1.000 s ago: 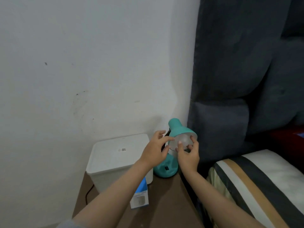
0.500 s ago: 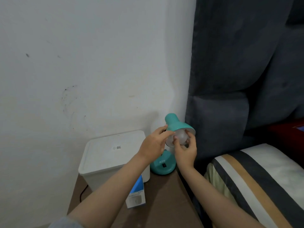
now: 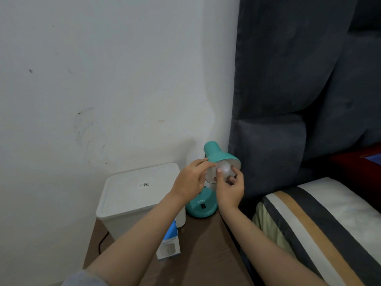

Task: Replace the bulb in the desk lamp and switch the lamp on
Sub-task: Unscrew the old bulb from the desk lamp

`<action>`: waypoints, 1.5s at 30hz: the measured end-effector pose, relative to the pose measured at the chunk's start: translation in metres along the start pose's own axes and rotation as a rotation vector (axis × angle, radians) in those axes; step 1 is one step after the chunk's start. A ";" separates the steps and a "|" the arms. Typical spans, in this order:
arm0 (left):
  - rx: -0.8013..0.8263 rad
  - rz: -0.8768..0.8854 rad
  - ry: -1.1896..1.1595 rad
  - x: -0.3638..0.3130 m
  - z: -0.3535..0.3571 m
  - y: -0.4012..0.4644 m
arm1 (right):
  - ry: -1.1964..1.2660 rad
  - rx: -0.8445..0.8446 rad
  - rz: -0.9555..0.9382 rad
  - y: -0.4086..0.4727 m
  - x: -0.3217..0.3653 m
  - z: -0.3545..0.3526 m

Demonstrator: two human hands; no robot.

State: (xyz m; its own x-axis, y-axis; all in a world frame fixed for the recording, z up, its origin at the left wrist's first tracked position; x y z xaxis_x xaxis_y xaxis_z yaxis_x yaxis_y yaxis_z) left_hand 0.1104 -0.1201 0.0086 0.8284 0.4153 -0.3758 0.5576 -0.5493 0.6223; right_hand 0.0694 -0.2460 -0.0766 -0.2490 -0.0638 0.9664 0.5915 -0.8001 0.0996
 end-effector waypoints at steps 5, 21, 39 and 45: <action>0.003 -0.006 0.005 -0.001 0.002 0.001 | -0.056 0.035 -0.125 0.001 0.006 0.003; -0.012 0.006 0.009 -0.003 0.000 0.000 | 0.138 -0.022 0.038 -0.005 0.000 0.004; -0.003 -0.005 0.013 -0.003 0.001 0.001 | 0.225 -0.093 0.238 -0.007 -0.010 0.012; -0.005 -0.008 0.022 -0.004 -0.001 0.001 | 0.215 -0.092 0.260 -0.004 -0.010 0.012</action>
State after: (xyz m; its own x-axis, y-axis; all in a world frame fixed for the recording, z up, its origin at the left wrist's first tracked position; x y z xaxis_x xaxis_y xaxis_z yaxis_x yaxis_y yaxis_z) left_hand 0.1071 -0.1216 0.0110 0.8229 0.4350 -0.3656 0.5635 -0.5423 0.6232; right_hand 0.0789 -0.2356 -0.0840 -0.2612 -0.3888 0.8835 0.5875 -0.7903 -0.1741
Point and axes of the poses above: each hand's wrist, its own y-axis towards the middle knuckle, its own z-axis out of the palm, x = y × z, the point moved 8 cm from there along y, towards the middle knuckle, and after that the axes turned 2 degrees about -z, right-handed, at the moved point
